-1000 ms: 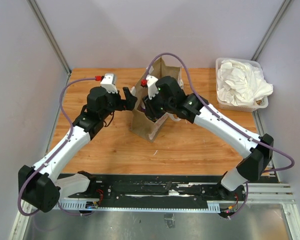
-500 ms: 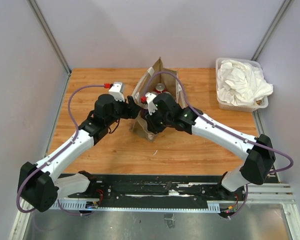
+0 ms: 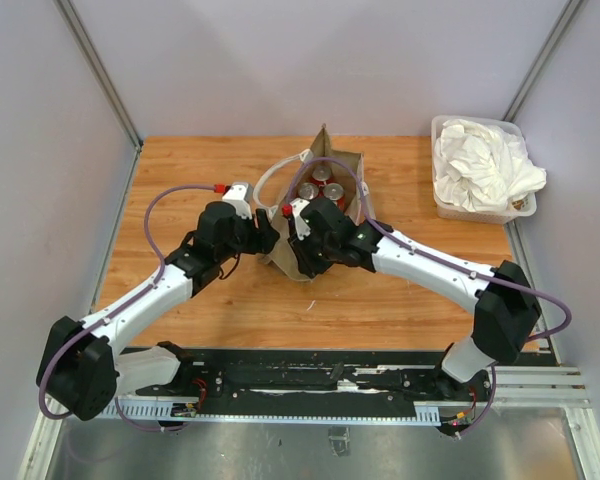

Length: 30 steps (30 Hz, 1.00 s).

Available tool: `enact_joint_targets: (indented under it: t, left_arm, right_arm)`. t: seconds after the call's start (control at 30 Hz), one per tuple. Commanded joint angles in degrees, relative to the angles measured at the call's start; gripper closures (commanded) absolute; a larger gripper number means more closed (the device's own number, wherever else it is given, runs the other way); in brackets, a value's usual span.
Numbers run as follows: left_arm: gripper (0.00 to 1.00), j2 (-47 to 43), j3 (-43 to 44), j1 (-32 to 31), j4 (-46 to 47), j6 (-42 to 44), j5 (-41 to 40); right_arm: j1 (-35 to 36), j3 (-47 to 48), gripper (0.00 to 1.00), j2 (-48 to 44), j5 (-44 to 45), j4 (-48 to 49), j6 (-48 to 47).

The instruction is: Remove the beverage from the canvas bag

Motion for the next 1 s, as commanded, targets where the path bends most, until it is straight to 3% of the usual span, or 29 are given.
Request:
enact_joint_targets:
  t: [0.0,0.17,0.43,0.63,0.97]
  left_arm:
    - [0.38,0.4,-1.7,-0.2,-4.5,0.0,-1.7]
    - [0.39,-0.5,-1.8,-0.3,-5.3,0.3,-1.1]
    - [0.39,-0.3,-2.2,-1.6,-5.1,0.0,-0.4]
    - [0.38,0.2,-2.3,-2.2,-4.8,-0.3,-0.3]
    - [0.38,-0.8,-2.7,-3.2,-6.2,-1.6,-1.2]
  right_arm:
    - [1.7,-0.2,0.69,3.2,1.3,-8.3,1.5]
    - [1.6,6.9,0.56,1.7,9.1,-11.2,-0.3]
    - [1.0,14.9,0.20,-2.1,20.3,-9.6,-0.4]
    - [-0.3,11.0,0.20,-4.2,25.2,-2.7,1.5]
    - [-3.7,11.0,0.24,0.0,18.6,4.2,-0.5]
